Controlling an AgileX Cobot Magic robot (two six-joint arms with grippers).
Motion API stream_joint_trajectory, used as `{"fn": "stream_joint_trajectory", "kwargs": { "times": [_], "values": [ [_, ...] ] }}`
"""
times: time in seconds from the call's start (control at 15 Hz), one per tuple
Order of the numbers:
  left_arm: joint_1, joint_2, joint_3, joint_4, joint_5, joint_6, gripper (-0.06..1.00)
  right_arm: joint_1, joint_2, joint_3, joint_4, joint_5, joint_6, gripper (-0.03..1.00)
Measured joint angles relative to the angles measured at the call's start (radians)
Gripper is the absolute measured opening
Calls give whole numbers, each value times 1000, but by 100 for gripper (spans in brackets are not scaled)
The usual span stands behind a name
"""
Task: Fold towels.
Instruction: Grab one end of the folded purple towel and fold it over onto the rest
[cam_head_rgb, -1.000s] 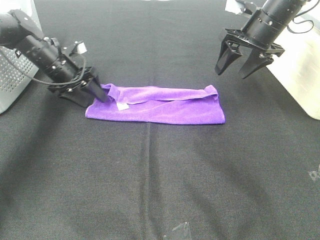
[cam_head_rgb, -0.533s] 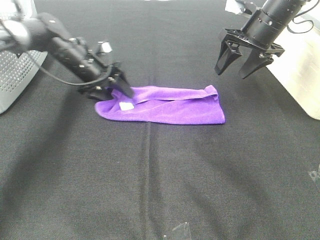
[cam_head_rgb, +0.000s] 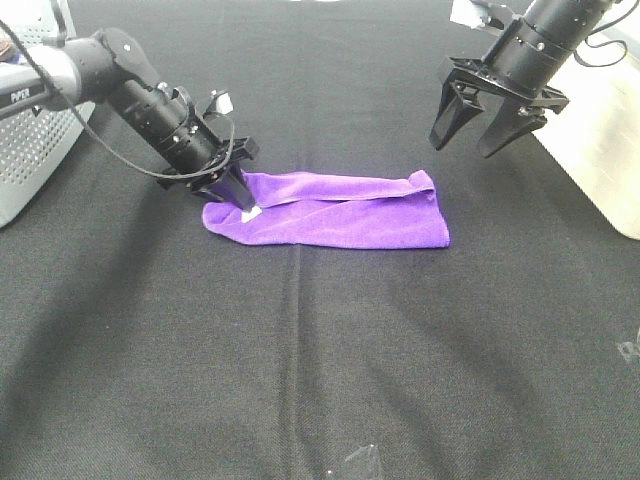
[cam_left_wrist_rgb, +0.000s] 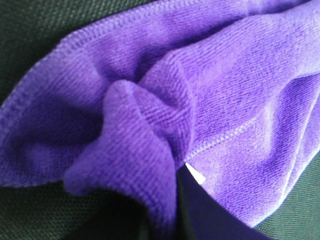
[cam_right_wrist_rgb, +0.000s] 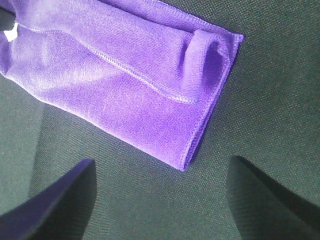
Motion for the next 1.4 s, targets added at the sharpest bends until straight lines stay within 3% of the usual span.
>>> {"fn": "stream_joint_trajectory", "kwargs": {
  "times": [0.13,0.53,1.0,1.33,1.4],
  "values": [
    [25,-45,6,122,6,2,7,0,0,0,0,0,48,70],
    [100,-189,6,186,8,17,7,0,-13,0,-1,0,98,70],
    [-92,-187,6,194,8,52,7,0,-146,0,-38,3,98,70],
    [-210,-86,-59,155,-5,-43,7,0,-207,0,-43,6,98,70],
    [-226,-79,-65,144,-26,-57,18,0,-215,0,-41,6,98,70]
  ]
}}
